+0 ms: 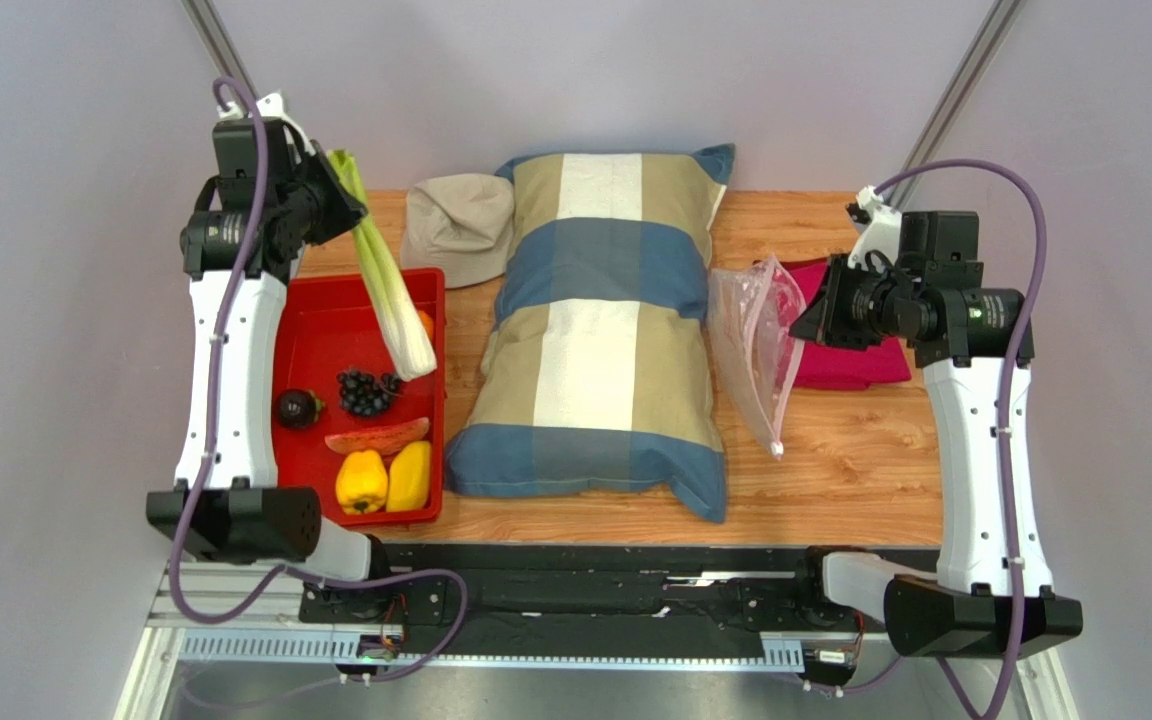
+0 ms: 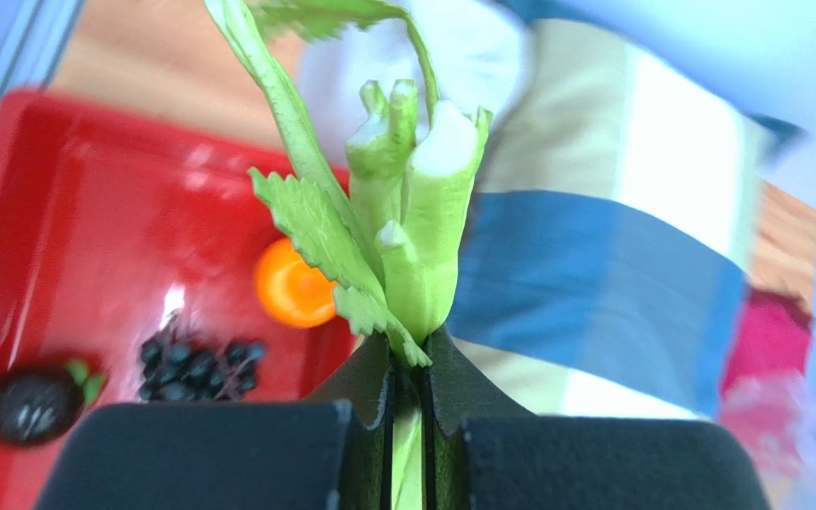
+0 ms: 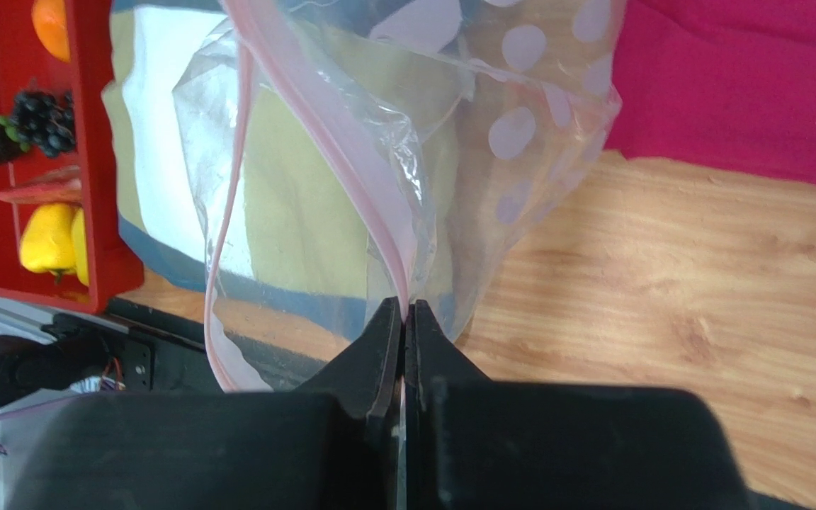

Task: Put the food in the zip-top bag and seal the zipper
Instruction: Pick up the fake vegetable from the bin, then place the fake vegetable in the zipper food storage bag.

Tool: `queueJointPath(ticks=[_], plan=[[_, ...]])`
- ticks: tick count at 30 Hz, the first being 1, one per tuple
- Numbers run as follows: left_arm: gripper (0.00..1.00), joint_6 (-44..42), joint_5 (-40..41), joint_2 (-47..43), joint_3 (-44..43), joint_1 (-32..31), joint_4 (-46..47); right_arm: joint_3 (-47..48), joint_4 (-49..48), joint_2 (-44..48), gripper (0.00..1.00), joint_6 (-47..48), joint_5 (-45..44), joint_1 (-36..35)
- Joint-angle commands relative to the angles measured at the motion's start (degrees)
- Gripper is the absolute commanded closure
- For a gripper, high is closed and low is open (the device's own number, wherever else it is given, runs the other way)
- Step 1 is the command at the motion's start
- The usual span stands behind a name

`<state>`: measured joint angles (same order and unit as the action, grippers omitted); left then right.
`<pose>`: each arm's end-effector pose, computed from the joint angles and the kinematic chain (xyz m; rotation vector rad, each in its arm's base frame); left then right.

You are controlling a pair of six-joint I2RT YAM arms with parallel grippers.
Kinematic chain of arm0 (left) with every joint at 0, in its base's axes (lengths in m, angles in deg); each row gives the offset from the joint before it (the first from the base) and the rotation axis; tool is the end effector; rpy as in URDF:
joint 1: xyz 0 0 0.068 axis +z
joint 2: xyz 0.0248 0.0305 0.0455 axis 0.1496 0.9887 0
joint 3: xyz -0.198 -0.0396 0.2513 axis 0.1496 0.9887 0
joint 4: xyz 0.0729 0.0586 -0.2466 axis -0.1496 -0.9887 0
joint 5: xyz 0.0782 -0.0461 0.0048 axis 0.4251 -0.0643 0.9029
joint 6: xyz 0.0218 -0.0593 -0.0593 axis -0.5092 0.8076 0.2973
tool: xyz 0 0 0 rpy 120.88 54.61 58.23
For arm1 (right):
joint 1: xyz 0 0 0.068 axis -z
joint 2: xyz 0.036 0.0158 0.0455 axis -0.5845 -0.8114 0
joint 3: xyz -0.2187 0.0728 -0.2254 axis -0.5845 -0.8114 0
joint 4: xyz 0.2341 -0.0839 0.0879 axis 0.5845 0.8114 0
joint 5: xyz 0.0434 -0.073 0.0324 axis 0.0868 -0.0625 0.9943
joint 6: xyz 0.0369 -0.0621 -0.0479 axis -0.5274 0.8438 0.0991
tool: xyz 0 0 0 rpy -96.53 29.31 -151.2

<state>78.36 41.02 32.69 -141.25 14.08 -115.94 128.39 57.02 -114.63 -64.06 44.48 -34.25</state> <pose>0.3350 0.0251 0.4846 -0.5705 2.0826 -0.3263 0.2129 0.0235 0.4397 -0.0211 2.4090 0.5084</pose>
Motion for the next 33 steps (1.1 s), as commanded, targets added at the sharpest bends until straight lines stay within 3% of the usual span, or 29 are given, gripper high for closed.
queueJointPath(ticks=[1,9,15,20,24,29,33], plan=[[1.0,-6.29,2.5,-7.22,-0.7,-7.04,7.85,3.53,8.63,2.24,1.0,2.77,-2.95,-0.9],[1.0,-6.3,3.57,-9.24,-1.75,-11.45,11.37,5.83,14.99,6.71,1.0,0.5,0.84,-0.99],[1.0,-9.37,2.43,-12.31,1.49,-16.19,19.98,3.98,15.52,7.95,1.0,-4.34,1.98,-0.9],[1.0,-11.04,-1.27,-14.96,7.56,-20.23,35.44,-3.05,9.38,5.24,1.0,-14.01,2.84,-0.9],[1.0,-14.73,-4.43,-13.74,7.13,-28.12,42.57,-4.81,1.84,1.89,1.0,-19.98,8.03,-1.95],[1.0,-18.25,-8.82,-11.8,7.82,-36.4,51.8,-6.39,-7.06,0.66,1.0,-24.73,11.29,-7.66],[1.0,-16.32,-11.37,-9.26,9.67,-41.06,66.1,-6.66,-11.72,-0.13,1.0,-26.49,12.7,-8.64]])
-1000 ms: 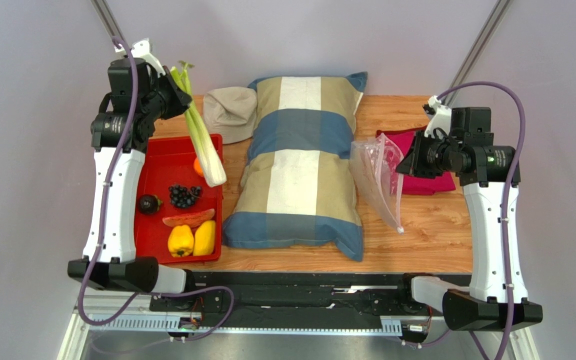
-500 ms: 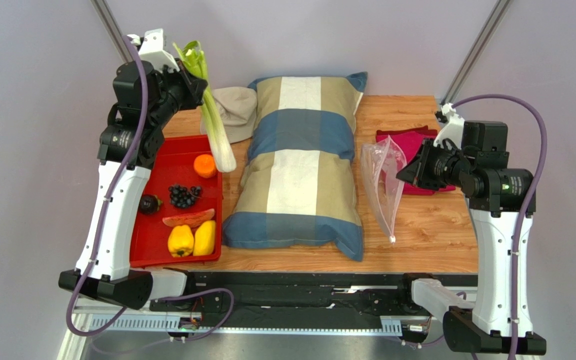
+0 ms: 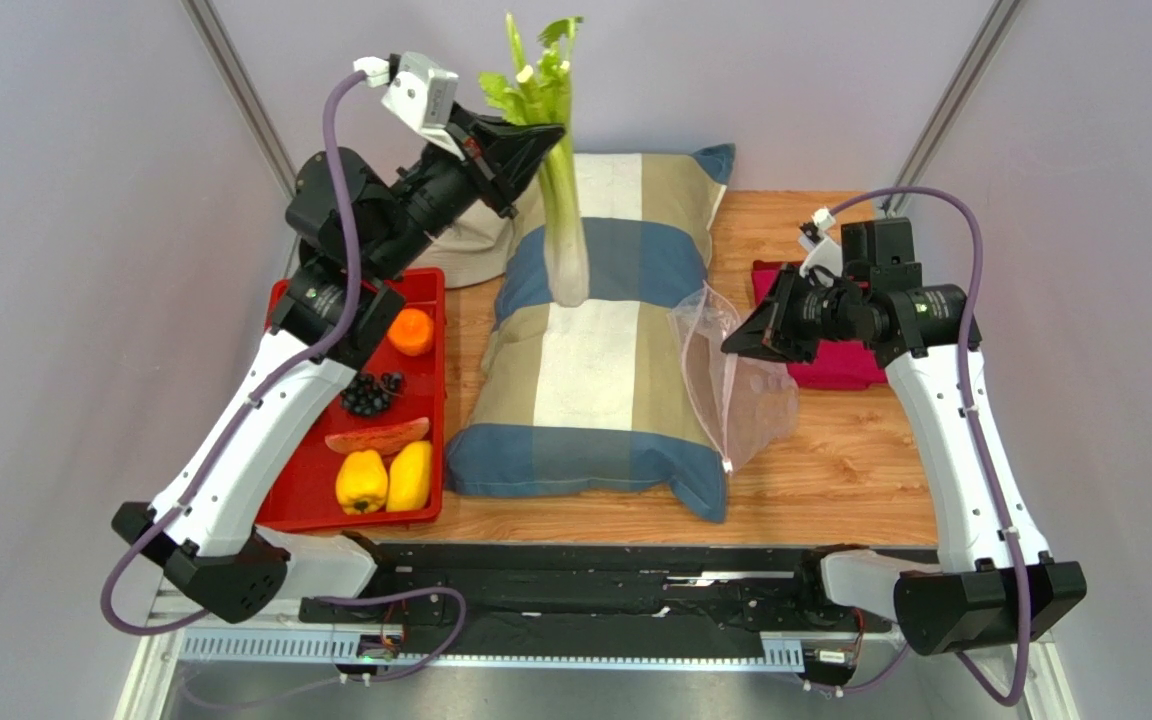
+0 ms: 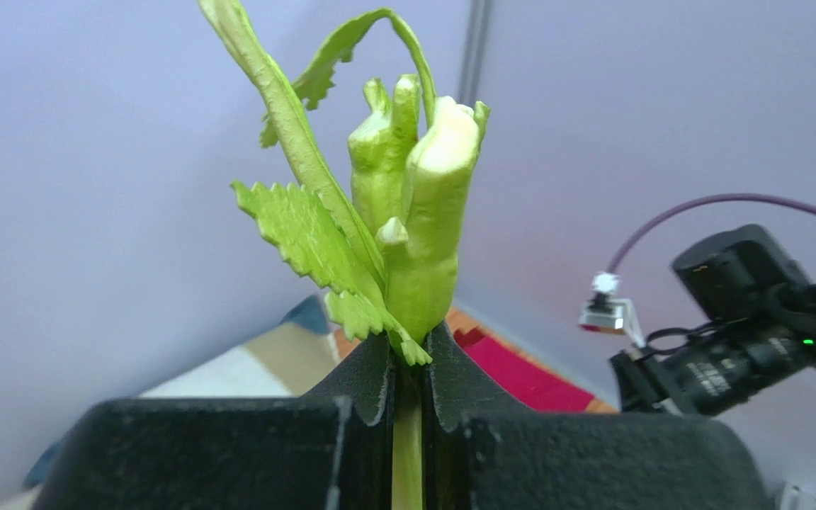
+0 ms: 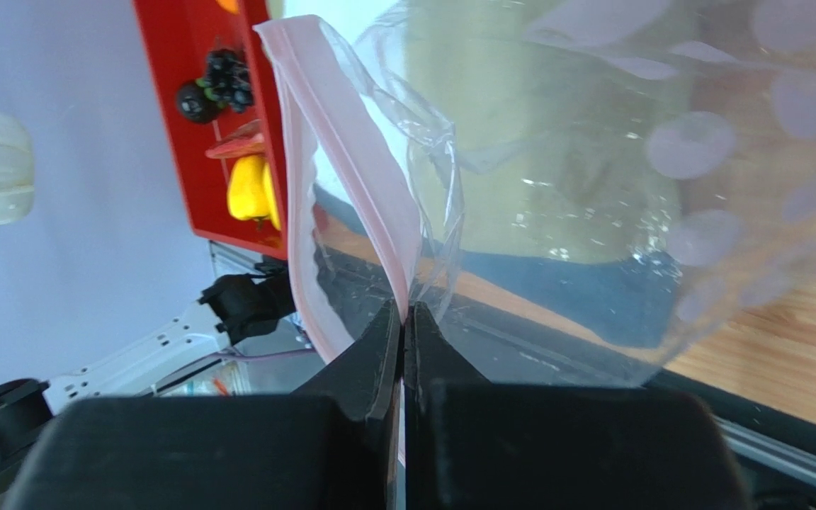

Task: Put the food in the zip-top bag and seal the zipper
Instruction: Place the fake vegetable in the zipper food storage bag.

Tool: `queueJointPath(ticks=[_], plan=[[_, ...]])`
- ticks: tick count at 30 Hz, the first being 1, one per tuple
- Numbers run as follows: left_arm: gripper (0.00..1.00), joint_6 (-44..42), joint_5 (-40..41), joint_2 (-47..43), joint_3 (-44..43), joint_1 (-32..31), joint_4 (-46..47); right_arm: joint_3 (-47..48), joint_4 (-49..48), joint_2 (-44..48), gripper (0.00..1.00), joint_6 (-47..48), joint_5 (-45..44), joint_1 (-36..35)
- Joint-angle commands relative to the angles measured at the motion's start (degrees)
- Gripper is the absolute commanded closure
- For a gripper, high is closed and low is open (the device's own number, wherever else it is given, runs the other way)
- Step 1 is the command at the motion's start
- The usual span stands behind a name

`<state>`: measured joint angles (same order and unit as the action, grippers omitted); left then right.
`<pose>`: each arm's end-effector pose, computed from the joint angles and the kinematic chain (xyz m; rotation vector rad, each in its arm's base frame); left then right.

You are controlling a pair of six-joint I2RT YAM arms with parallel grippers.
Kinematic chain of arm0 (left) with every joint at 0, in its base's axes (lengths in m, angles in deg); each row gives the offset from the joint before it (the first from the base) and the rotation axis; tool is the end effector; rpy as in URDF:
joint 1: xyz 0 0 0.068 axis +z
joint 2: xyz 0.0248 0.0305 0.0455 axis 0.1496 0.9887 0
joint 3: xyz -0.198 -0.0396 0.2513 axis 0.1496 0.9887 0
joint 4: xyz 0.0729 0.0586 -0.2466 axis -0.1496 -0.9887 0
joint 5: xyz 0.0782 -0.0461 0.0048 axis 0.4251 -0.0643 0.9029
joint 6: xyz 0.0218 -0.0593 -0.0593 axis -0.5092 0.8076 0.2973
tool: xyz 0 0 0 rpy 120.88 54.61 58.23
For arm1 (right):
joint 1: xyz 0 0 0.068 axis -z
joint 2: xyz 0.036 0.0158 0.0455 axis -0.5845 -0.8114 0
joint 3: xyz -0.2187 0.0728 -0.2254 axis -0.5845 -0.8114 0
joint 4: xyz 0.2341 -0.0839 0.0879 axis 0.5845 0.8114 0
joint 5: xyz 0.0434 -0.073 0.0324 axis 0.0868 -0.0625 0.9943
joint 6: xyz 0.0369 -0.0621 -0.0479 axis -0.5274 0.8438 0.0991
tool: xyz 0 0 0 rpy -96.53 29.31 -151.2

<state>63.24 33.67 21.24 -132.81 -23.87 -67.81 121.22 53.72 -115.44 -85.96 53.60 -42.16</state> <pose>0.2284 -0.1651 0.6128 0.4124 1.2354 -0.8179 0.2157 0.0644 0.4077 0.2433 2.5476 0.9294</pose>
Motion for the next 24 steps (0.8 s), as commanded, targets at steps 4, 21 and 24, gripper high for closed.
queueJointPath(ticks=[4,21,24], plan=[[1.0,-1.03,-5.26,7.12,-3.06,-7.87,21.61,0.6,-9.57,-0.38,1.0,-6.35,4.28,-0.99],[1.0,4.96,0.27,16.01,-2.83,-15.7,25.83,2.79,-10.98,-0.12,1.0,-6.53,6.13,-0.99],[1.0,6.71,0.62,14.34,1.22,-15.7,24.78,2.97,-10.63,-0.03,1.0,-6.18,5.96,-0.73]])
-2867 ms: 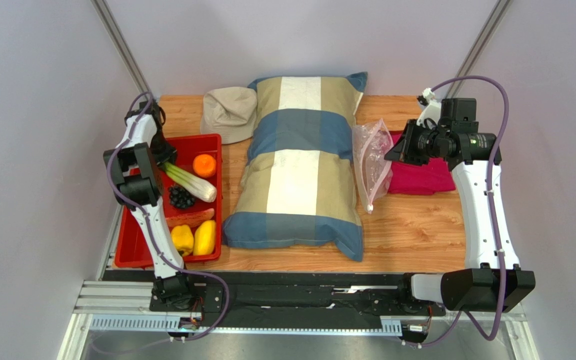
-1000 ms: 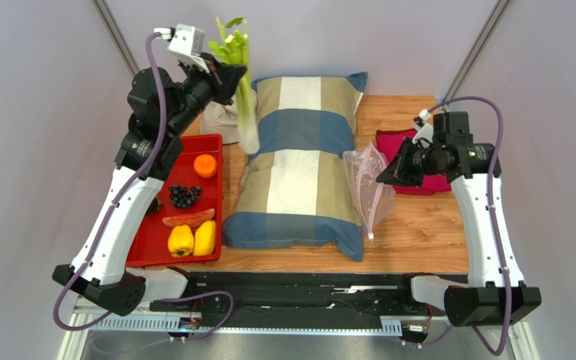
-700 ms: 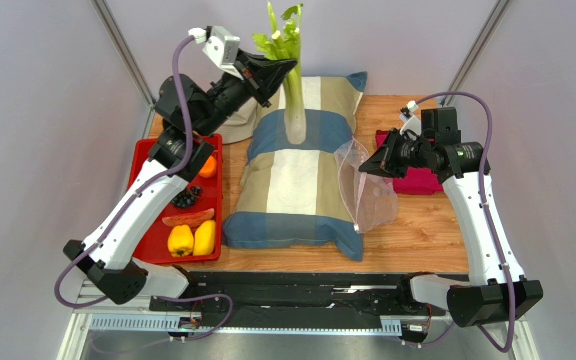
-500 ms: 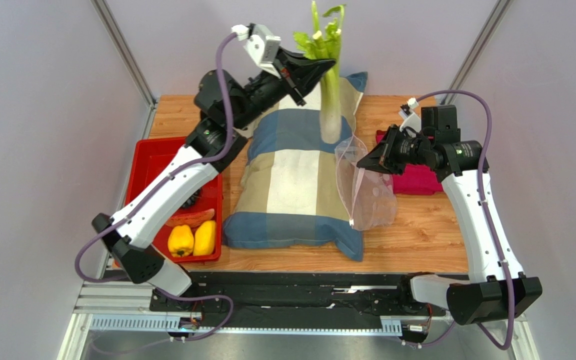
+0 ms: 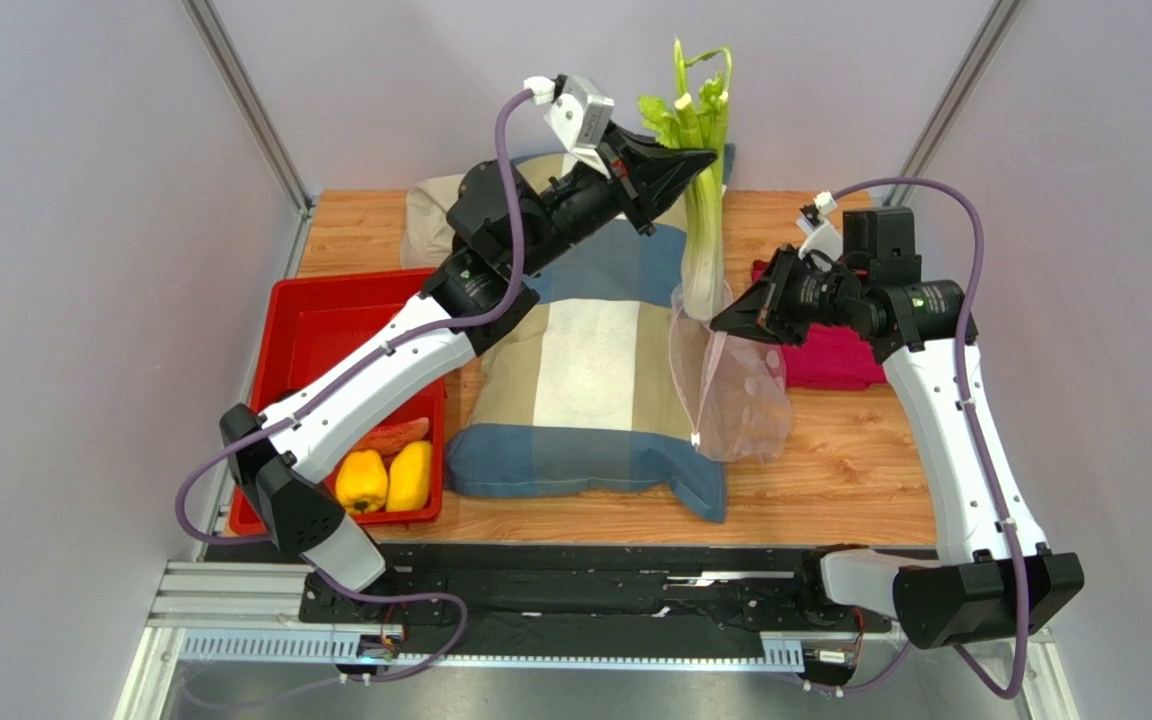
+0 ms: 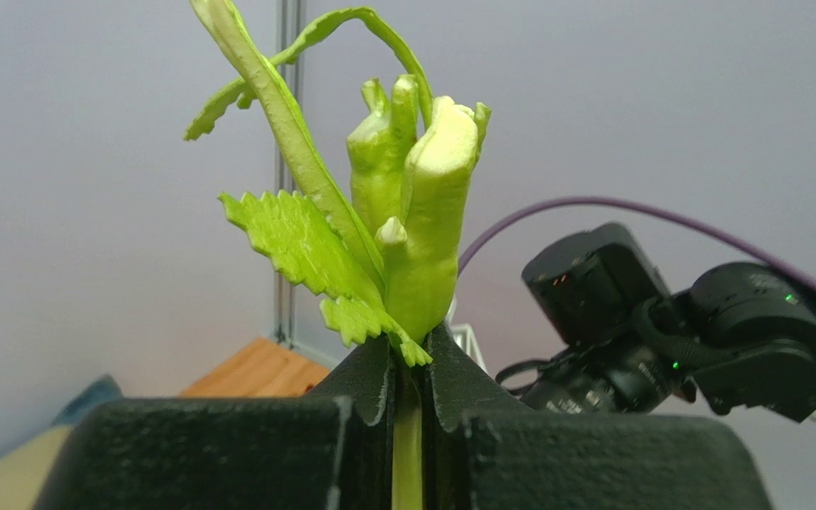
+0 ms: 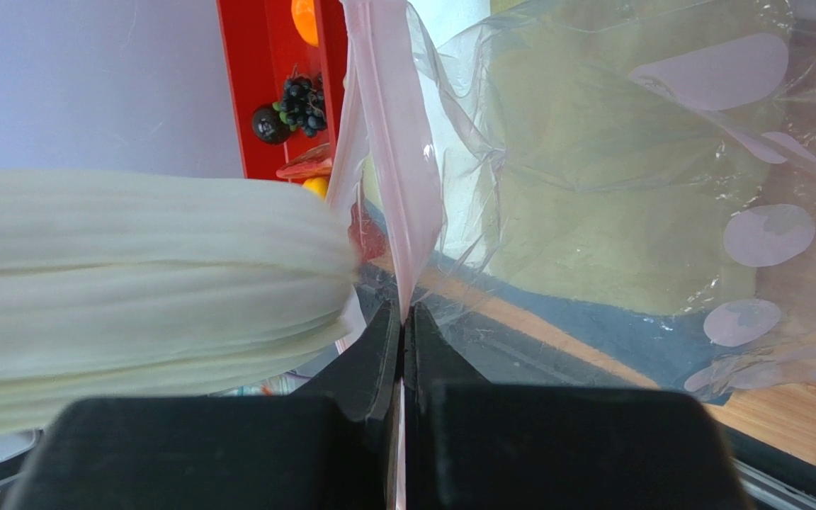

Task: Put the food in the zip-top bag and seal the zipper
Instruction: Place the fake vegetable in the zipper food storage bag.

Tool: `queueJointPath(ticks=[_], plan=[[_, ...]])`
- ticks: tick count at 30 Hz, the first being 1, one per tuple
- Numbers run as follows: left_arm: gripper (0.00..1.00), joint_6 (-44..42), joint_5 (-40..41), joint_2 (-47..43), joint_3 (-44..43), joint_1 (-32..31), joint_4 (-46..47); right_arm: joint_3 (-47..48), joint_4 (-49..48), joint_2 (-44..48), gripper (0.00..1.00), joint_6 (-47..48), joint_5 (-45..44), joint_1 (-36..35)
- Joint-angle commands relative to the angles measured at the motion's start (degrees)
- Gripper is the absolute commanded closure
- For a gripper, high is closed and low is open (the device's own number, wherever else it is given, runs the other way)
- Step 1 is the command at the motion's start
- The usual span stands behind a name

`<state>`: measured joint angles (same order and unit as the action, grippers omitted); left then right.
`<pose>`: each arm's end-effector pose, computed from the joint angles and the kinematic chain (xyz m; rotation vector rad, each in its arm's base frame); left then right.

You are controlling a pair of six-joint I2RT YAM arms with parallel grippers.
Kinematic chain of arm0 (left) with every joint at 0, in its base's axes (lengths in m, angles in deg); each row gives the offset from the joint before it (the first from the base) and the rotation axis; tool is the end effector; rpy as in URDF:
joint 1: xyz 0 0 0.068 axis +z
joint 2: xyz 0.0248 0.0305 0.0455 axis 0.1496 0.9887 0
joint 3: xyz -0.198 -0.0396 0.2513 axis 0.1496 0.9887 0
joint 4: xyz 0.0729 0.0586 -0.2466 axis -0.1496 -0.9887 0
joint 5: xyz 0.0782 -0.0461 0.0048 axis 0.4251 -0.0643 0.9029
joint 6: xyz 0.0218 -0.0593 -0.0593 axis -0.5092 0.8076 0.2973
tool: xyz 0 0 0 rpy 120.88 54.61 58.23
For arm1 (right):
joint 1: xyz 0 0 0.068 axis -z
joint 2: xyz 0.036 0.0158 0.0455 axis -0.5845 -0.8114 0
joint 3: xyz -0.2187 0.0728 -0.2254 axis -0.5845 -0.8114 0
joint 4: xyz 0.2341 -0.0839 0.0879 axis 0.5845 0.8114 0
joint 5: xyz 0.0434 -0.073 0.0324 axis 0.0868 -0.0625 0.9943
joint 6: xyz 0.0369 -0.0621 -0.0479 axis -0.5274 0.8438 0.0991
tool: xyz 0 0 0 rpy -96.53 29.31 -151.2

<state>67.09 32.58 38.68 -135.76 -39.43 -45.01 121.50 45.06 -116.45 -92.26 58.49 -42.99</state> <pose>0.2530 -0.3083 0.5881 0.5347 1.0666 -1.1344 0.2328 0.0753 0.4217 0.2505 2.4330 1.0896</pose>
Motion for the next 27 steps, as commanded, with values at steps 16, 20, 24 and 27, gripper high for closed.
queueJointPath(ticks=[16,20,24,27], plan=[[1.0,15.34,10.25,-3.73,2.34,-0.22,-8.65,-1.27,-12.16,3.96,1.0,-5.77,8.97,1.51],[1.0,17.02,11.65,-4.6,4.35,-1.1,-11.56,-2.06,-16.54,5.28,1.0,-9.02,10.02,2.83],[1.0,17.28,15.32,-5.22,6.03,-1.45,-12.35,-3.98,-20.5,6.42,1.0,-14.2,11.77,3.18],[1.0,17.19,15.17,-5.13,5.86,-1.89,-13.31,-7.41,-24.37,7.48,1.0,-19.04,12.57,3.18]])
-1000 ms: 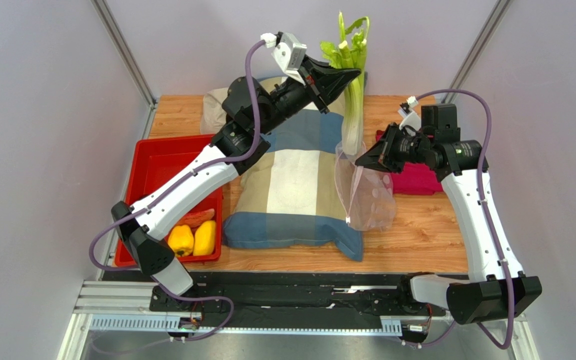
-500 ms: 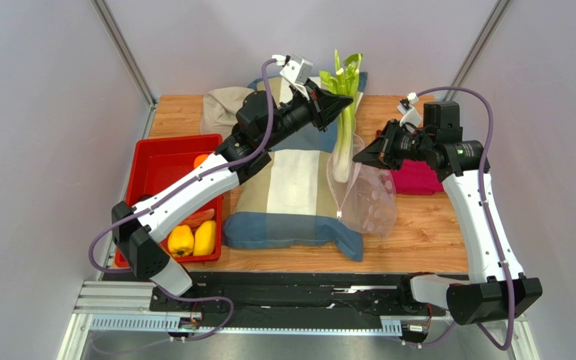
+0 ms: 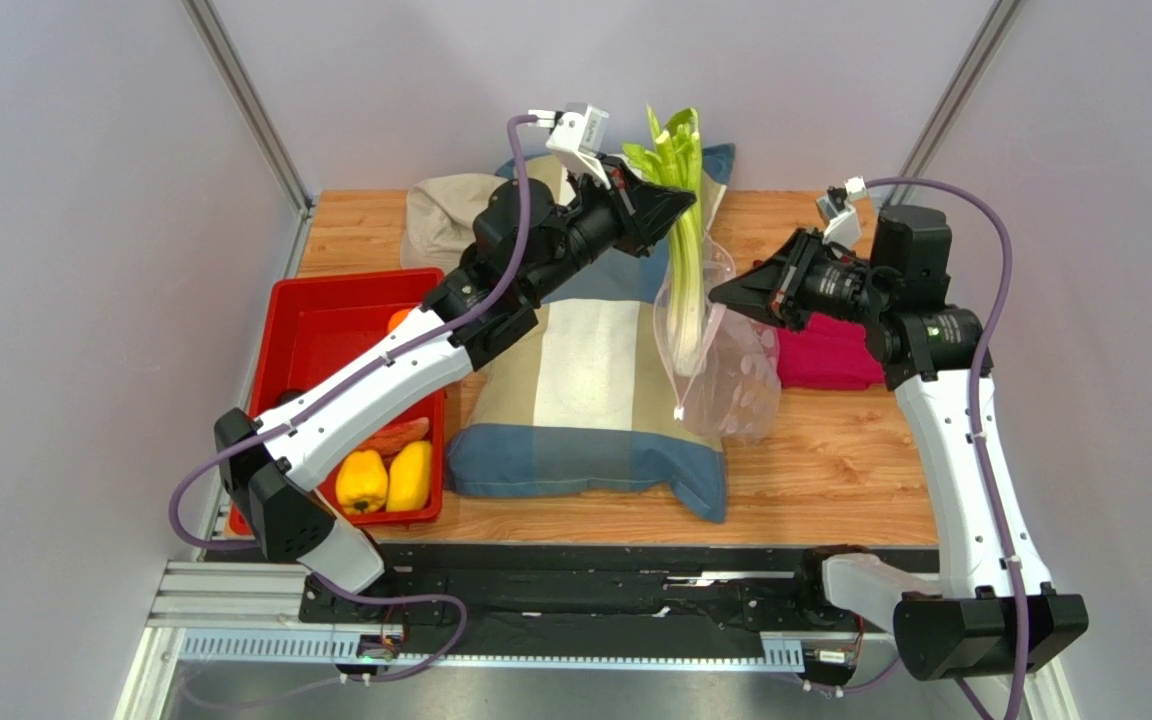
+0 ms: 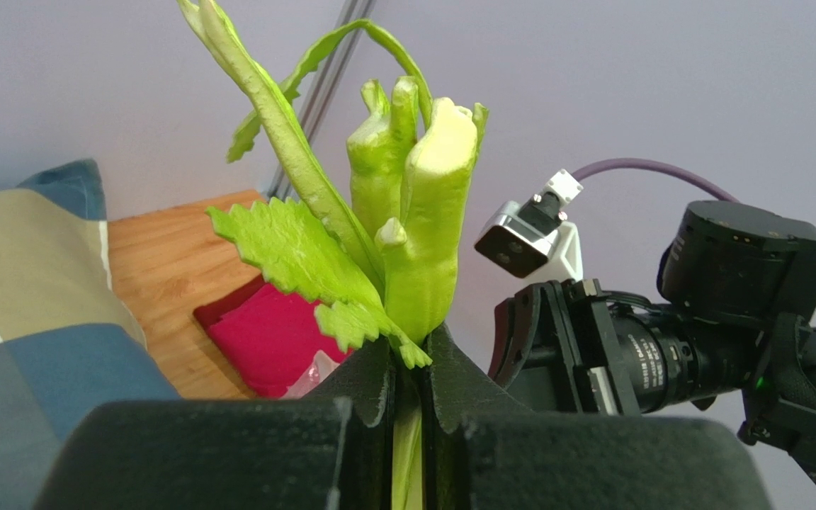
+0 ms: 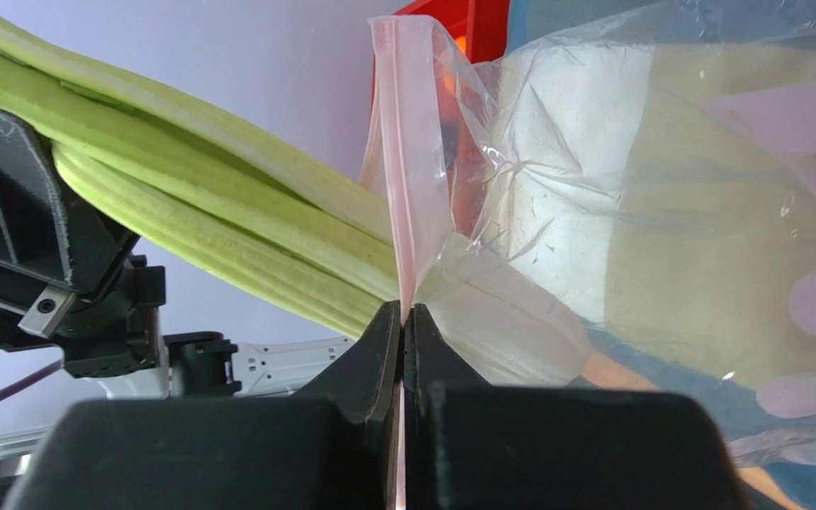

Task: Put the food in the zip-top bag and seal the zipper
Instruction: Place the fake vegetable in the zipper food storage bag.

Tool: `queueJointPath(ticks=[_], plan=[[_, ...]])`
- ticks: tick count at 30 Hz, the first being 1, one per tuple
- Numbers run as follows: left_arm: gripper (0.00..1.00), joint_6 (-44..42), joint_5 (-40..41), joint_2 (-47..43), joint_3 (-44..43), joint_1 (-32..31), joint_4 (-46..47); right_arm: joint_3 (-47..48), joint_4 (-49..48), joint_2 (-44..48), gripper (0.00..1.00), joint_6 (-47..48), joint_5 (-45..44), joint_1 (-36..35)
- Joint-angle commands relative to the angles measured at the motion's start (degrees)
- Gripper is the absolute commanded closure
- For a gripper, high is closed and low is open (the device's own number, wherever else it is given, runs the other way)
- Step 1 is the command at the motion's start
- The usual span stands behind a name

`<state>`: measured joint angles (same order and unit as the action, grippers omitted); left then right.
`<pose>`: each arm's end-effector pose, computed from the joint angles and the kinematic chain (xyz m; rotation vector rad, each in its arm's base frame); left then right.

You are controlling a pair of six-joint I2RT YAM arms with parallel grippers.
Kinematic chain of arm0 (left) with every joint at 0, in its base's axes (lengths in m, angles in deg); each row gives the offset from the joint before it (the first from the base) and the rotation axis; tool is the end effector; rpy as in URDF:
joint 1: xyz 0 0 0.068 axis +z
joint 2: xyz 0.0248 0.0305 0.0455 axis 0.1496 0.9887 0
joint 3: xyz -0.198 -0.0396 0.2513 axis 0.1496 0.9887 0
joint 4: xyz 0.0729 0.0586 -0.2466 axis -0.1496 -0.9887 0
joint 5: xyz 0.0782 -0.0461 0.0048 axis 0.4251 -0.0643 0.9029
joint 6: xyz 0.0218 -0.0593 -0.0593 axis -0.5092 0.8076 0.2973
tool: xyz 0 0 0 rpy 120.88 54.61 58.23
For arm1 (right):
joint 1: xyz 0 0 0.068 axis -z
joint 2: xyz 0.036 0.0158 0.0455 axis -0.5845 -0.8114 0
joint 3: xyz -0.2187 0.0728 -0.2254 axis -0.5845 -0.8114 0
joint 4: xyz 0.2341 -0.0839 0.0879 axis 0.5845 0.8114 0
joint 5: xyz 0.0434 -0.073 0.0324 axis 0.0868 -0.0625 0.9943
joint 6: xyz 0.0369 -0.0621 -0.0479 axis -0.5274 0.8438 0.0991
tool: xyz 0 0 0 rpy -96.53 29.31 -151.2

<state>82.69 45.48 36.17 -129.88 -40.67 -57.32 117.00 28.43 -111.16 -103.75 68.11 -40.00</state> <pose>0.2634 -0.3075 0.5362 0.2309 1.4695 -1.1850 0.2248 0.0719 0.4507 0.2489 2.1710 1.3443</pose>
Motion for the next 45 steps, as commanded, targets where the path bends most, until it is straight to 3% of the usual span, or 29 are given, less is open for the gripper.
queueJointPath(ticks=[1,8,15,22,37,42,45], plan=[[1.0,1.59,1.84,-2.53,-0.02,-0.91,-1.53,-3.35,-8.62,2.37,1.0,-8.42,3.04,0.1],[1.0,0.79,0.69,-3.76,1.99,-2.93,-6.11,-4.14,-13.62,2.8,1.0,-12.01,2.34,0.19],[1.0,1.85,6.14,-4.46,2.7,-3.37,-5.67,-7.13,-16.62,4.39,1.0,-16.85,1.99,0.1],[0.98,9.49,6.84,-3.58,1.22,-2.24,-7.78,-8.8,-24.35,5.0,1.0,-21.78,1.02,-0.43],[0.97,5.1,-2.04,-0.86,-2.14,-3.99,-19.29,-9.77,-29.1,7.64,1.0,-20.38,-1.53,-0.69],[0.88,4.41,-3.09,-1.03,-2.13,-4.16,-19.55,-11.44,-30.68,8.87,1.0,-21.61,-1.61,-0.78],[0.69,2.21,-4.05,-3.04,-1.43,-4.16,-19.03,-11.35,-30.95,9.05,1.0,-21.44,-1.35,-0.69]])
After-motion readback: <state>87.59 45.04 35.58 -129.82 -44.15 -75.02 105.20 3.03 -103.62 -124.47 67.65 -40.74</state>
